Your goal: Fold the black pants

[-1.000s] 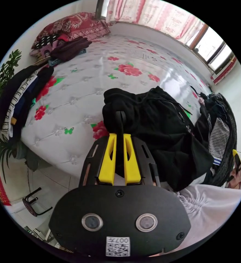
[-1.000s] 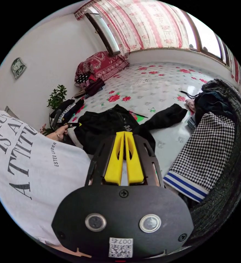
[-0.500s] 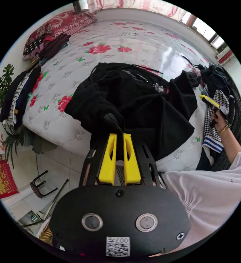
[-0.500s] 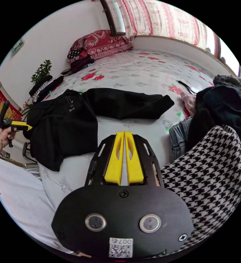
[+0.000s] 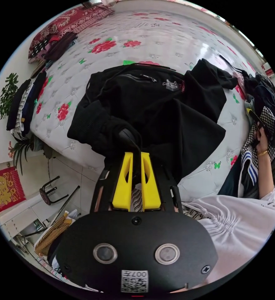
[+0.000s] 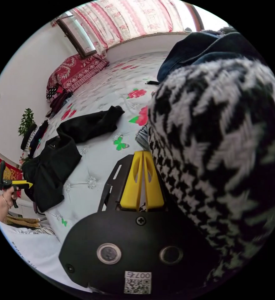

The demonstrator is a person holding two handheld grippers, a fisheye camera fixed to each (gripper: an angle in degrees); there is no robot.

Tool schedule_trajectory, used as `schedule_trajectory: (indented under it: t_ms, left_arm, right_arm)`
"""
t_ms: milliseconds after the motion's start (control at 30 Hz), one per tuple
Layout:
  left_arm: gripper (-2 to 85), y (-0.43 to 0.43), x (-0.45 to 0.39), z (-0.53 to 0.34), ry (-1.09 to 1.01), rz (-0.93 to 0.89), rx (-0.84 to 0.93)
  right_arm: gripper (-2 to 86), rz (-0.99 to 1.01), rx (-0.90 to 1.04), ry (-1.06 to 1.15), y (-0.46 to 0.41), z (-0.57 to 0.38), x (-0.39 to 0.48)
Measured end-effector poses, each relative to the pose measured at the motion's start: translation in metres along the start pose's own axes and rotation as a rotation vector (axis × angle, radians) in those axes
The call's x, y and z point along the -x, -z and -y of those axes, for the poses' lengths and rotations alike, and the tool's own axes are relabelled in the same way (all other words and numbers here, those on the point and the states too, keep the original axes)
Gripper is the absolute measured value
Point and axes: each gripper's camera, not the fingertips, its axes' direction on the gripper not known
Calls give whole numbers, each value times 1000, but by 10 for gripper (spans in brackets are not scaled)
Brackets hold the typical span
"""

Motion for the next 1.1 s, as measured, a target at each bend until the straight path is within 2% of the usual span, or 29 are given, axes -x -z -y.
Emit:
schedule_trajectory:
  t_ms: [367,500,533,633,800,1100]
  left_arm:
    - [49,-2,24,-5,173,-85,-44]
    - [49,-1,33,-12,170,-112,-69]
    - [50,-1,39,-15,184,-134,-79]
    - [51,-2,55,-23,216,-178,-106]
    - [52,0,73,-39,233,-216,-161]
    - [46,42,145,-122,305,-249,-330]
  right_arm:
    - [-2,-169,22,-141,58,-15,-188]
    - [2,-51,63,-229,60,-10,-204]
    - [5,6,103,-248,60,-8,-194]
    - [21,117,87,-116,63,-19,-128]
    - [62,294,91,70,46,-57,22]
    - [98,325,220,232,7,-70,155]
